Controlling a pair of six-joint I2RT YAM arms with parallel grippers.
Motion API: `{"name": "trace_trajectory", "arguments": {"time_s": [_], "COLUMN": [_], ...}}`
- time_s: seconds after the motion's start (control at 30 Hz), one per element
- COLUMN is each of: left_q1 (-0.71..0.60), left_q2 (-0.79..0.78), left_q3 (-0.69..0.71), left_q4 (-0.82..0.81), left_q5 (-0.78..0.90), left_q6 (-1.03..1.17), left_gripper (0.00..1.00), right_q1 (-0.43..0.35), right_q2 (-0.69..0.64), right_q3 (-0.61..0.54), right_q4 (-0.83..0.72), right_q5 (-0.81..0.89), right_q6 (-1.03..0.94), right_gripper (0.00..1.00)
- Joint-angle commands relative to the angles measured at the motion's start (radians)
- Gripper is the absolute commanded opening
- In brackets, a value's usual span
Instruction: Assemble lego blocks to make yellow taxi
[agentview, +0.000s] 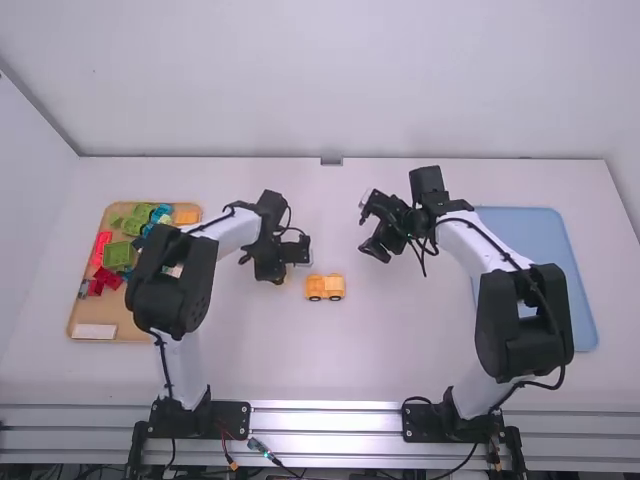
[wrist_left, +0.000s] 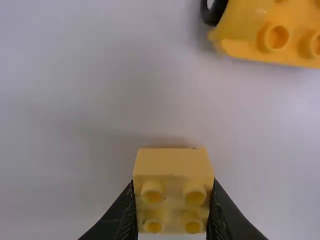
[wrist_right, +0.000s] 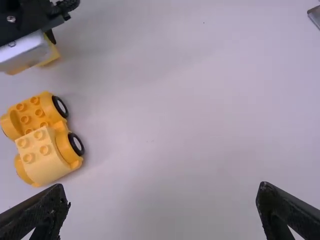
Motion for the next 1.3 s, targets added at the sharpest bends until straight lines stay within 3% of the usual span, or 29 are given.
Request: {"name": "trace_trajectory", "arguments": {"time_s": [0.0,0.2,0.63,0.67,0.7,0.77,0.8,0.83,0.87,1.07,1.27], "left_q1": [-0.019,-0.019,-0.021,-0.021,-0.021,-0.021,-0.021,-0.021,-0.021,-0.011,0.075], "left_q2": [-0.069,-0.112,-0.109,-0.109,-0.109,-0.109,-0.109,-0.109,-0.109,-0.131,-0.196], "left_q3": [-0.058,-0.116,-0.172,-0.176,-0.183,-0.186,-0.187,-0.187,-0.186,-0.082,0.058], "left_q4": [0.018,0.032,0.113,0.119,0.133,0.14,0.144,0.148,0.153,0.041,-0.109], "left_q5": [-0.025,0.056,0.065,0.065,0.061,0.057,0.054,0.054,0.053,0.059,0.283], "left_q6": [-0.002,0.088,0.104,0.106,0.107,0.107,0.107,0.107,0.108,0.129,0.313], "left_gripper": [0.02,0.02,0.05,0.11,0.34,0.57,0.78,0.92,0.98,0.99,0.99], "right_q1": [-0.004,-0.004,-0.004,-0.004,-0.004,-0.004,-0.004,-0.004,-0.004,-0.004,-0.004], "right_q2": [0.007,0.007,0.007,0.007,0.007,0.007,0.007,0.007,0.007,0.007,0.007], "right_q3": [0.001,0.001,0.001,0.001,0.001,0.001,0.001,0.001,0.001,0.001,0.001], "right_q4": [0.003,0.009,0.008,0.008,0.008,0.007,0.007,0.006,0.006,0.004,0.002], "right_q5": [-0.012,-0.012,-0.013,-0.013,-0.013,-0.013,-0.012,-0.013,-0.013,-0.012,-0.012], "right_q6": [0.006,0.006,0.006,0.006,0.006,0.006,0.006,0.006,0.006,0.006,0.006], "right_gripper": [0.99,0.99,0.99,0.99,0.99,0.99,0.99,0.99,0.99,0.99,0.99]}}
